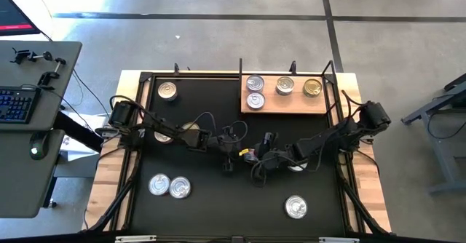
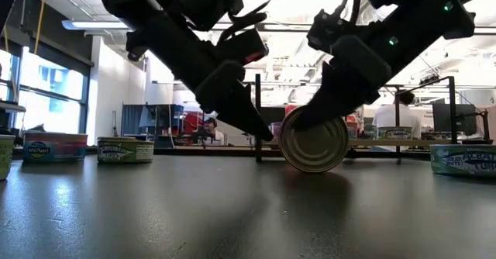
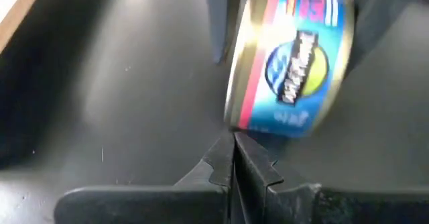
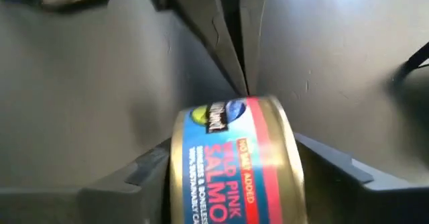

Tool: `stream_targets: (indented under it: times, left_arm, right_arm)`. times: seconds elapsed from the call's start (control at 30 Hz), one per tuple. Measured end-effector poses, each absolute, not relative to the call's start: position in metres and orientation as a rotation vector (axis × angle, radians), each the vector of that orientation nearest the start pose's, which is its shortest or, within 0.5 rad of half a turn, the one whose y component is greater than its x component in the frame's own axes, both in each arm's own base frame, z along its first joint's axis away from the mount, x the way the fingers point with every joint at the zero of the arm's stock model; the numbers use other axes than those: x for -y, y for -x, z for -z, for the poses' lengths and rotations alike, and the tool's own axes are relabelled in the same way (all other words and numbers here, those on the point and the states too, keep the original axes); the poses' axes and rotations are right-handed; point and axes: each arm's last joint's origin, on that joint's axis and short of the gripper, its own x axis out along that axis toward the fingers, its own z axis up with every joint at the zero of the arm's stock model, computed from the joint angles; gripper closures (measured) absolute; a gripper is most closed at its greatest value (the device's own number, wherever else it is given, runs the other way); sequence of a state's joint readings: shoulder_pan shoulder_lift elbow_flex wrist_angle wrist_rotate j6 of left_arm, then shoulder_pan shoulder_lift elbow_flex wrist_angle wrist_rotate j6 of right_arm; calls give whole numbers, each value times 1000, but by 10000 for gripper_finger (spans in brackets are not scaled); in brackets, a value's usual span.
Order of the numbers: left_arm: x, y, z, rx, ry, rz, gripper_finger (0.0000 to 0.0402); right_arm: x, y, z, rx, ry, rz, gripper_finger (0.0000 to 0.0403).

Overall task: Stack canned seafood by type on shelf
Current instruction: Put the blue-pink tuna can on the shelf

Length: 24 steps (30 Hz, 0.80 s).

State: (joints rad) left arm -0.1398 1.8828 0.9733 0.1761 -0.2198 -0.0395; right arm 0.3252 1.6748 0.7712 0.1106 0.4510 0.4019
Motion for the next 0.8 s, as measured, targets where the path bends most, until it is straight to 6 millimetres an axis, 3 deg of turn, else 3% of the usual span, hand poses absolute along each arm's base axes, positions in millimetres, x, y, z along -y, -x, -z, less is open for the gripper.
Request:
stream_targets:
  times: [0.13, 0.23, 0.37, 0.57, 0.67, 0.8]
  left_arm:
    - [43, -364, -130, -770, -108, -102, 397]
    - [42, -362, -128, -801, -126, -140, 397]
    - [40, -360, -127, -816, -137, -183, 397]
    - [40, -362, -129, -791, -145, -195, 397]
    - [40, -365, -132, -749, -170, -194, 397]
    - [41, -369, -136, -693, -177, -190, 397]
  right_arm:
    - [-87, -293, -145, -761, -79, 247, 235]
    - [-85, -279, -155, -826, -85, 263, 236]
    - [-81, -250, -183, -859, -49, 337, 236]
    - [-60, -203, -215, -876, 218, 570, 236]
    - [-42, -200, -220, -880, 402, 689, 236]
    - [-16, -214, -217, -964, 515, 728, 236]
